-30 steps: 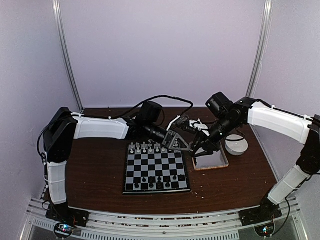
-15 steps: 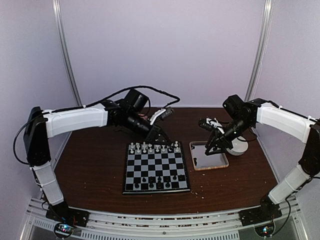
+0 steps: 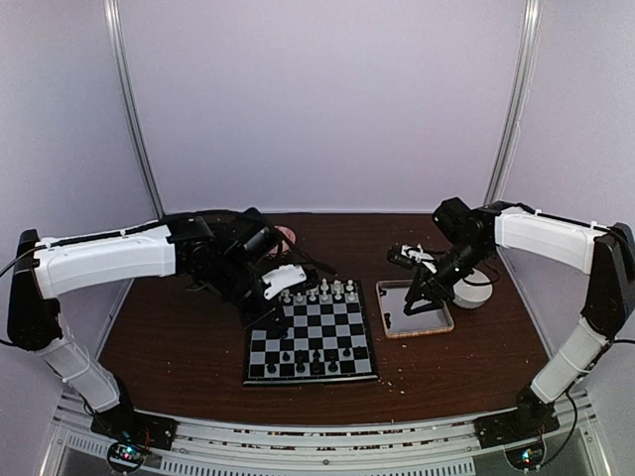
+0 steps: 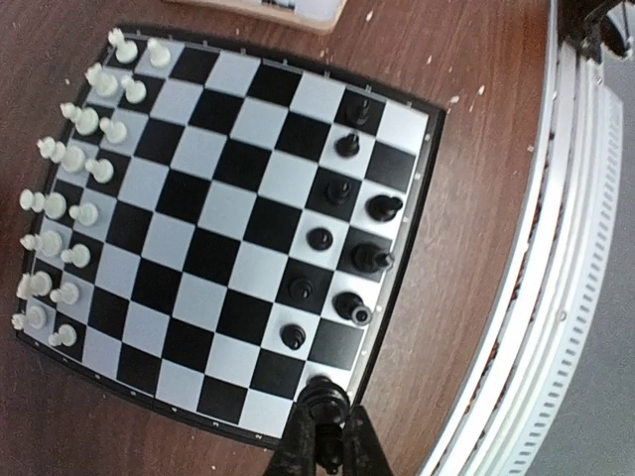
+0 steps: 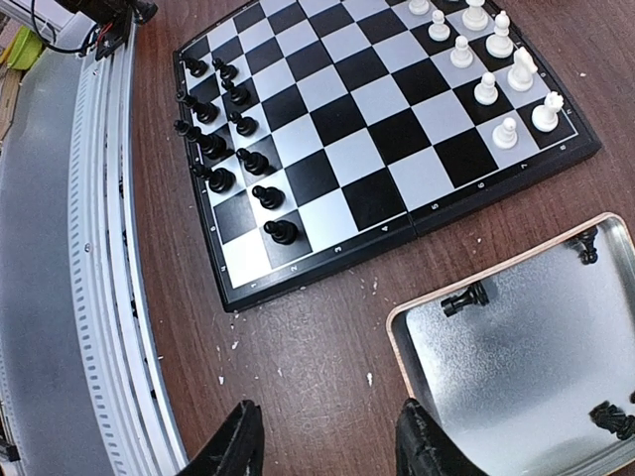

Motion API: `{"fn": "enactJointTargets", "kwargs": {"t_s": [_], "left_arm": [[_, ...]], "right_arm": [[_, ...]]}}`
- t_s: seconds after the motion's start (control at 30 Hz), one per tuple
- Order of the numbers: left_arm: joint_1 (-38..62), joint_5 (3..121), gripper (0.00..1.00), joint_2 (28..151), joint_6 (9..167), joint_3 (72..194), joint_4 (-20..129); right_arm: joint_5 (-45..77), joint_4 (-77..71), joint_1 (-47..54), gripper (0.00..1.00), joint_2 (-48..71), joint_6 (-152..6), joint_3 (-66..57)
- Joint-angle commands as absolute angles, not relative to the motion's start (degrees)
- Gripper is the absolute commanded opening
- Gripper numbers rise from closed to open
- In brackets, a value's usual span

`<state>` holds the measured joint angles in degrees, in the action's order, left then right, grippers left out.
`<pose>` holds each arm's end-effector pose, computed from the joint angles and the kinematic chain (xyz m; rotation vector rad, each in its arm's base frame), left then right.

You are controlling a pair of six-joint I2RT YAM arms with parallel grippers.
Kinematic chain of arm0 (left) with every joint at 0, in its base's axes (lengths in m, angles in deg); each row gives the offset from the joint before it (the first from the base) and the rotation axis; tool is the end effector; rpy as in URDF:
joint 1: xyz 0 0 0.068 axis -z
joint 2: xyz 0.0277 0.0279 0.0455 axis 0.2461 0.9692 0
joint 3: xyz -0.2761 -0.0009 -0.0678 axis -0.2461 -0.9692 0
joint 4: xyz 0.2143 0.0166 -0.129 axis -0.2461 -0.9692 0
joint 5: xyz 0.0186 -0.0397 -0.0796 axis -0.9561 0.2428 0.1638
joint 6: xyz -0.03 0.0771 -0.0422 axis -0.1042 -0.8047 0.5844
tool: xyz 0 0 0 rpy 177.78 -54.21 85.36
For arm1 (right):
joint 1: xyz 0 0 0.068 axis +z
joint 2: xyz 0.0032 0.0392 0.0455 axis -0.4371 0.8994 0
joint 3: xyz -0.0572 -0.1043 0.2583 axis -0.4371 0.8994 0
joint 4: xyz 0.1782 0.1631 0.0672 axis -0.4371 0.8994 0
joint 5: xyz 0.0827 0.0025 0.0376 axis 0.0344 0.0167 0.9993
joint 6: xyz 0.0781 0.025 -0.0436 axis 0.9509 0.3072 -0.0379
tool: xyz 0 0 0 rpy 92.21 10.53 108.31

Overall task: Set up the chess pieces on the board
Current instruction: Place the bishop on f8.

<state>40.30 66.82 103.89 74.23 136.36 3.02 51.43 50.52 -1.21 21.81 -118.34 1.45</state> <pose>0.1745 -0.2779 0.2502 1.3917 2.4042 -0.5695 0.2466 0.1766 0.2290 -1.4945 2.1789 1.0038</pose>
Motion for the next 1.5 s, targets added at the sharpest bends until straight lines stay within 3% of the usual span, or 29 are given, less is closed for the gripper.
{"fn": "enactJointTargets", "kwargs": {"t_s": [0.0,0.43,1.47], "left_arm": [[42.28,61.28,0.00,105.51,72.98,133.89,2.62],[46.98,60.87,0.00,112.56,72.79,131.69,7.34],[47.54,59.41,0.00,117.45,72.01,132.44,9.22]], "right_arm": [[50.30,50.58,-1.39,0.46,22.24,-118.24,0.93],[49.93,50.84,-1.42,0.46,22.99,-118.88,1.74],[50.55,52.09,-1.38,0.47,24.37,-119.67,1.40]]}}
